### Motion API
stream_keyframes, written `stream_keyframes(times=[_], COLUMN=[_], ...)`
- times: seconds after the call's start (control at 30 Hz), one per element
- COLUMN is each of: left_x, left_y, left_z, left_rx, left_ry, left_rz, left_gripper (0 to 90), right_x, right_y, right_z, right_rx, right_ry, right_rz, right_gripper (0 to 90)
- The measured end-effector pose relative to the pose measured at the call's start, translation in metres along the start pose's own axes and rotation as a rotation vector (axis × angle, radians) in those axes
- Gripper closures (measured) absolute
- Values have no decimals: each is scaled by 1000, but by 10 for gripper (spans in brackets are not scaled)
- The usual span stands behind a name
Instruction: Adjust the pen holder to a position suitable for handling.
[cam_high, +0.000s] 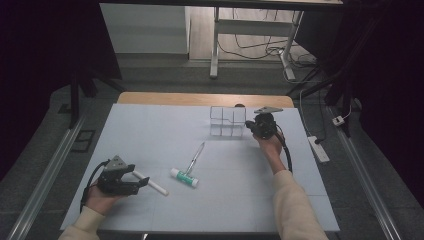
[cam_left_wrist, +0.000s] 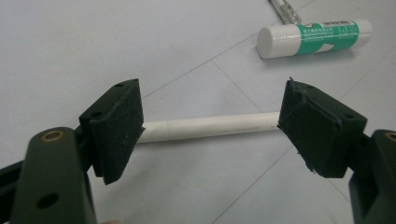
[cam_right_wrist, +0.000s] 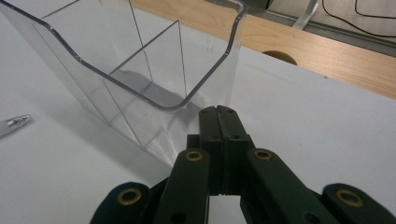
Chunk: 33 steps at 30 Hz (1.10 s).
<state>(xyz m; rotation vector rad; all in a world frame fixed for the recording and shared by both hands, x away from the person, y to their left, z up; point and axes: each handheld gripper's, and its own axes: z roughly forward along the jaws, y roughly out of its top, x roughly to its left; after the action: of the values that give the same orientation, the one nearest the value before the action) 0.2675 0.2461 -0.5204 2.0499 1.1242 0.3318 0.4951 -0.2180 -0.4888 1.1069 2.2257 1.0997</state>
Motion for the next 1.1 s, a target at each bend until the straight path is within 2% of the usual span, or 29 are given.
stream_keyframes(times=[0.37,0.63,0.93,1.1], left_x=[0,0,0,0], left_y=[0,0,0,0], left_z=[1,1,2,3], left_rx=[3,6,8,10], left_ry=[3,1,0,-2], left_rz=[3,3,4,9], left_gripper=[226,226,227,229], right_x=[0,10,20,25], right_y=[3,9,17,19], right_z=[2,9,19,24], right_rx=[3,7,4,3], right_ry=[2,-4,15,25], right_rz=[-11,-23,-43,-36], right_gripper=[893,894,894,894])
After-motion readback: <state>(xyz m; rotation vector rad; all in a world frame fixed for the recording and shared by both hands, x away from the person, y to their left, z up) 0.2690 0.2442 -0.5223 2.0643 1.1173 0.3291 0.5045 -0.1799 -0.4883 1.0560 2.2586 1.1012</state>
